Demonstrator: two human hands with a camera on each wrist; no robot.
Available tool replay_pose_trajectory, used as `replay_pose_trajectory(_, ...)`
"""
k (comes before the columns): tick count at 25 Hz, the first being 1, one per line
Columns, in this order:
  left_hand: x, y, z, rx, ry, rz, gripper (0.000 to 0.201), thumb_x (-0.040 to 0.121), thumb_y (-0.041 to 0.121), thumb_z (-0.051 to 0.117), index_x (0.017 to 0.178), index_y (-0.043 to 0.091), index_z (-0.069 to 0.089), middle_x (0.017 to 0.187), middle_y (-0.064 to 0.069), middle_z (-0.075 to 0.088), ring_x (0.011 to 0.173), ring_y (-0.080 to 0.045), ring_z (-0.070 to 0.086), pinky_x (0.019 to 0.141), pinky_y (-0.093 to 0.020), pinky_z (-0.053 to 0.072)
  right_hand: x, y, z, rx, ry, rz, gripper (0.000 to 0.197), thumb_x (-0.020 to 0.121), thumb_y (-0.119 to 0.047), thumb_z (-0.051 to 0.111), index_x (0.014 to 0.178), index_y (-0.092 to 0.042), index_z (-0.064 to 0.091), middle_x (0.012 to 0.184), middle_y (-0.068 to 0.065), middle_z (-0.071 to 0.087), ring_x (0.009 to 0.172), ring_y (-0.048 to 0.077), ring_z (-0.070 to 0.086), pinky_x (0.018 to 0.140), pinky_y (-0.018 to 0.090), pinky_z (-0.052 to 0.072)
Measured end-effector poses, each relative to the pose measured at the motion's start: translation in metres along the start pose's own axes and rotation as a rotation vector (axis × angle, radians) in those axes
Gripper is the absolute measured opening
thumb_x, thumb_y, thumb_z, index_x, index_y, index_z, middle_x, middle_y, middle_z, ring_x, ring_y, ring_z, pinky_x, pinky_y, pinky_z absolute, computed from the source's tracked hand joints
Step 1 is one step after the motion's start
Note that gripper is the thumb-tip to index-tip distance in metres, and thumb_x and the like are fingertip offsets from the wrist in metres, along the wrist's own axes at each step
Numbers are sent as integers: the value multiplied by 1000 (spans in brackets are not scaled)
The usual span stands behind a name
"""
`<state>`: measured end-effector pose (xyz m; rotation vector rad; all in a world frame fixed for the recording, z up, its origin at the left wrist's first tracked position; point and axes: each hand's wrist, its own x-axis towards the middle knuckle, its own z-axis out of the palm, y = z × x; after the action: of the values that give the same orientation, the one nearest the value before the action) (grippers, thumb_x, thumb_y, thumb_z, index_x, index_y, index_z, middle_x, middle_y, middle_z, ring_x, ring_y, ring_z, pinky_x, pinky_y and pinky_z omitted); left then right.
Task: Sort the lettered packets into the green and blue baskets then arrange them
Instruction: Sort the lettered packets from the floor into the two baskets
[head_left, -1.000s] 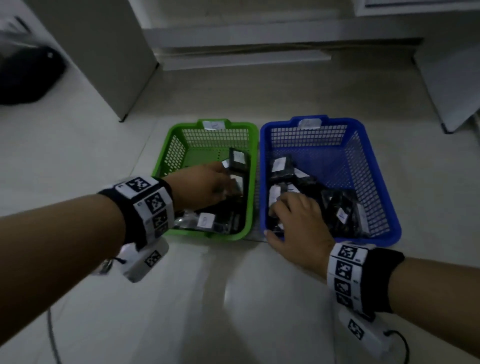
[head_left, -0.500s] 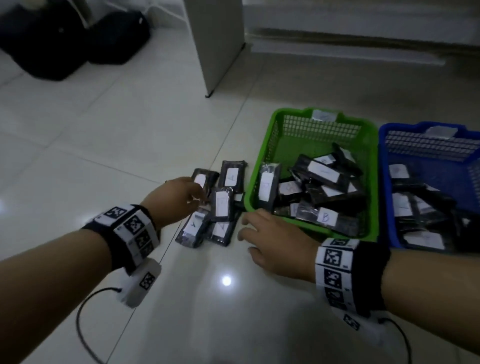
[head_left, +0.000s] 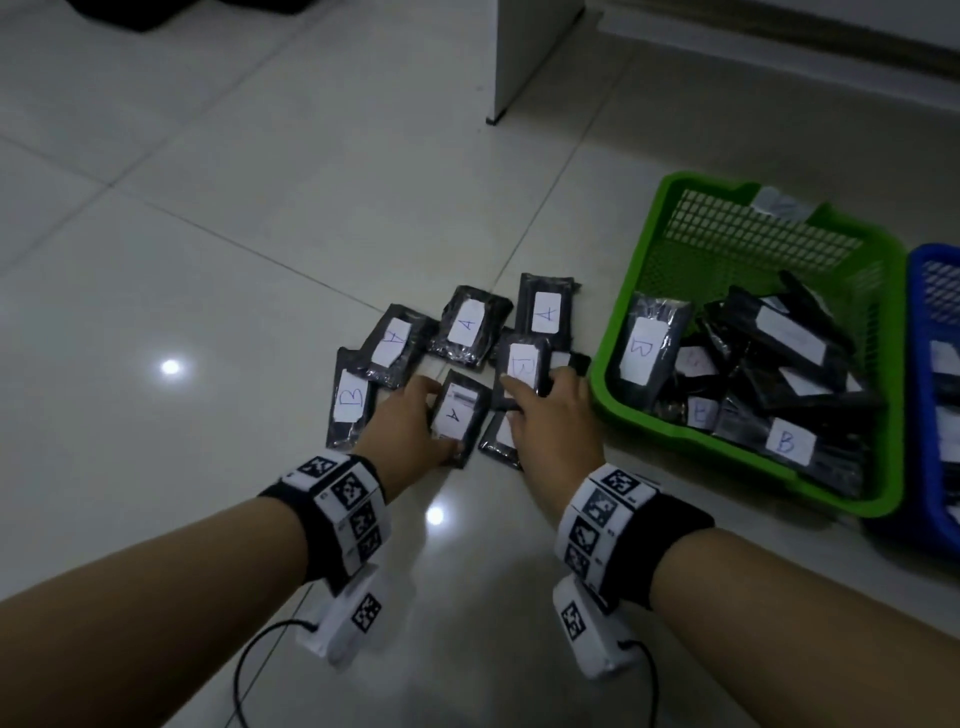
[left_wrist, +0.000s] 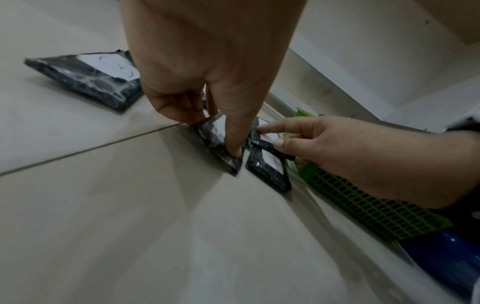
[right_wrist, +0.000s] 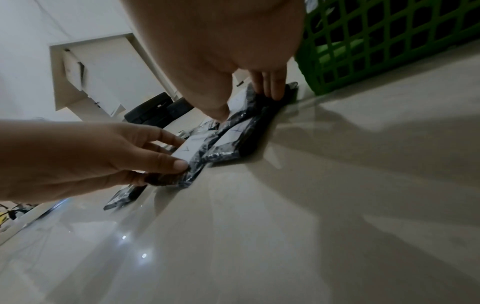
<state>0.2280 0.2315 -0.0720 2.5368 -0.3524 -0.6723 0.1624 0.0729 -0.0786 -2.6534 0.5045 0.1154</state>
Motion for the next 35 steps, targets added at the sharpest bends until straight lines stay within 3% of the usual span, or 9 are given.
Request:
replay_pose_trajectory(4,-3,1,-5,-118,-31,-49,37,80,33,70,109,16,55,90,6,61,82,-13,59,65,-22,45,4,4,3,378,42,47,26,90,-16,54,114,-10,61,104,-4,41,97,18,53,66,-3,36)
replay_pose_trajectory(10,-14,8,-15,-493,38,-80,13,86,23,63,96,16,60,94,-6,68,91,-24,66,83,-38,55,-13,-10,-36,472,136,-76,28,88,1,53,109,-11,67,115,-7,35,99,-1,41,93,1,35)
replay_pose_trajectory(14,-14,45,-20,-772,-46,-28,15,89,9,56,102,15,62,106,-13,68,98,-31,67,86,-41,56,-6,17,-83,528,399,-51,25,85,3,53,102,-8,67,117,0,37,96,2,45,84,-10,30)
replay_pose_trajectory(20,-2,116,-6,-848,-141,96,21,85,13,62,105,7,63,110,-26,63,96,-34,65,89,-46,55,9,90,-118,421,349,163,25,89,-1,54,109,-11,65,121,5,43,100,15,55,93,16,42)
replay_pose_trajectory(23,3,140,6,-821,-141,136,31,78,25,68,104,9,64,98,-17,63,86,-25,64,88,-47,55,8,103,-130,394,208,74,33,92,-5,54,123,-13,62,130,3,40,108,6,44,95,8,31)
replay_pose_trajectory(26,3,169,19,-875,-143,155,23,87,9,63,109,8,64,95,-11,68,77,-14,65,68,-24,58,-7,115,-141,509,271,123,26,92,-14,56,116,-15,66,111,-2,51,91,2,50,78,-3,36)
replay_pose_trajectory(30,-4,212,41,-868,-217,262,25,88,9,62,113,10,64,89,-7,66,78,-15,60,61,-20,50,-36,131,-148,871,286,270,25,87,-24,66,111,-19,60,88,3,67,78,16,65,66,30,57)
replay_pose_trajectory(33,-10,249,57,-817,-274,370,22,88,7,61,108,15,64,74,12,65,69,-2,60,62,-18,50,-47,158,-160,913,367,361,32,86,-22,67,115,-16,55,89,9,69,71,21,65,61,33,55)
replay_pose_trajectory(35,-10,279,70,-781,-358,400,34,88,7,61,121,15,59,88,5,69,82,-8,64,76,-28,54,-56,184,-171,980,468,419,30,86,-18,66,114,-14,56,90,10,70,67,22,65,63,37,55)
